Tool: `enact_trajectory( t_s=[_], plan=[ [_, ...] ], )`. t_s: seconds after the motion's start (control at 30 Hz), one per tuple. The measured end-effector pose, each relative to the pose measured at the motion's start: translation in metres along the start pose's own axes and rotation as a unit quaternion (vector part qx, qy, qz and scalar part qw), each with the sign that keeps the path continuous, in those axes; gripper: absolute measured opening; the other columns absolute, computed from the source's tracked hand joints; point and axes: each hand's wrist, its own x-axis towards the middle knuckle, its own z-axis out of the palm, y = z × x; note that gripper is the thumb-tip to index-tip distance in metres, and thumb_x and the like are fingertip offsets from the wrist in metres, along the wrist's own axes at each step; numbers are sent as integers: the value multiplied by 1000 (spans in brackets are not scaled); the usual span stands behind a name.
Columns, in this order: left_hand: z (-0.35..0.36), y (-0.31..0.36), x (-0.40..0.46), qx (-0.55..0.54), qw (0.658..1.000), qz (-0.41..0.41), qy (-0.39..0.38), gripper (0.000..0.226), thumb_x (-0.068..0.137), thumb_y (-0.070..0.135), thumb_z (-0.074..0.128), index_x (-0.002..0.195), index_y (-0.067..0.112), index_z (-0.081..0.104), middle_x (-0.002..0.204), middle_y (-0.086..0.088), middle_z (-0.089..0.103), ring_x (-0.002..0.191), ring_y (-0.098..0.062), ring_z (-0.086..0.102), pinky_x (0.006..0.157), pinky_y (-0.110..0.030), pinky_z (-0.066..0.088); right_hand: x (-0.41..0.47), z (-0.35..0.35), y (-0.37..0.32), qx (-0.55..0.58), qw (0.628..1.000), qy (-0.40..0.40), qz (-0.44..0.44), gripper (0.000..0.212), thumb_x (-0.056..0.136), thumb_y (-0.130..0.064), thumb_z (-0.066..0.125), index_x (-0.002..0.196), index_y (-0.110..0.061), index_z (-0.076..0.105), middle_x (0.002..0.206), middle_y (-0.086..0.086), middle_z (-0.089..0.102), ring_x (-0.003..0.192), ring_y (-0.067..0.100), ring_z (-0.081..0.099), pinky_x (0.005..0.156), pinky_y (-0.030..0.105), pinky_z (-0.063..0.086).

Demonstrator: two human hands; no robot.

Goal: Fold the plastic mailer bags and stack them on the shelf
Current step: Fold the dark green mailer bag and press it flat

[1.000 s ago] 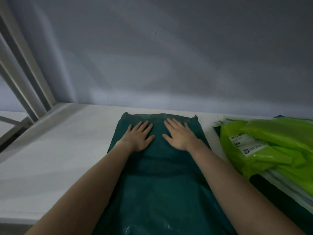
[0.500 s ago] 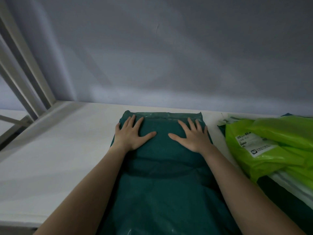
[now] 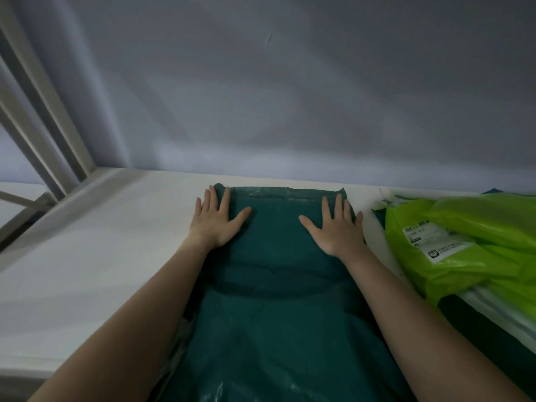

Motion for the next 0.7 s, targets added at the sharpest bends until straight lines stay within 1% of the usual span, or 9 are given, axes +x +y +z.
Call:
enact_trajectory(
  t_s=[0.07,0.17,0.27,0.33,0.43,0.5,0.57,0.63,0.7],
  plan=[
    [-4,-3,-6,-10,1000,19,11,75,93,61,19,151,20,-6,157,-10,-16,144,-19,-16,118,-38,-9,-5,-4,-1,-7,999,33,-21,78,89,-69,10,151,-24,-3,158,7,-13,146,28,-10,115,54,-3],
    [-10,-4,-23,-6,998,46,42,69,96,54,22,151,20,0,158,-6,-11,145,-18,-12,118,-36,-5,-20,-14,-1,14,995,81,-53,69,95,-59,20,151,-22,7,159,5,-6,146,27,-4,117,53,7],
    [-17,-10,-42,42,996,70,47,66,96,52,23,151,21,2,159,-3,-7,146,-18,-9,119,-38,-3,-42,-27,3,4,996,60,-59,66,96,-48,35,150,-18,12,159,7,-5,146,27,3,116,47,19],
    [-22,-16,-55,76,993,81,51,65,96,51,25,151,23,4,159,0,-2,146,-19,-7,118,-41,-2,-59,-35,6,-20,998,41,-47,64,94,-43,41,147,-15,18,158,10,1,142,29,13,109,42,31],
    [-30,-22,-74,92,990,91,59,64,96,50,29,150,22,12,158,-3,13,146,-22,7,118,-43,7,-83,-42,12,-25,998,44,-23,59,92,-41,47,140,-13,27,146,14,25,130,31,30,94,39,41],
    [-34,-23,-86,80,992,77,59,63,94,50,34,148,20,20,153,-8,24,140,-28,24,113,-44,22,-96,-43,15,-10,999,40,-1,56,91,-41,50,135,-11,33,136,15,34,124,33,35,90,39,42],
    [-38,-22,-96,67,995,45,54,61,93,51,37,143,17,28,144,-13,35,130,-33,37,103,-45,34,-103,-41,19,22,999,11,35,57,90,-43,51,133,-10,35,133,16,37,122,35,38,91,40,42],
    [-38,-21,-104,77,996,13,42,58,93,51,37,138,14,33,135,-14,44,124,-33,41,98,-45,36,-108,-38,23,55,996,-22,66,60,88,-46,52,133,-10,36,132,17,39,121,37,41,94,40,44],
    [-36,-20,-108,84,996,-8,32,55,94,50,35,136,13,35,132,-14,48,124,-33,41,97,-44,36,-112,-35,25,73,994,-24,81,60,86,-47,54,130,-9,39,129,17,44,119,37,44,94,42,45]
  ],
)
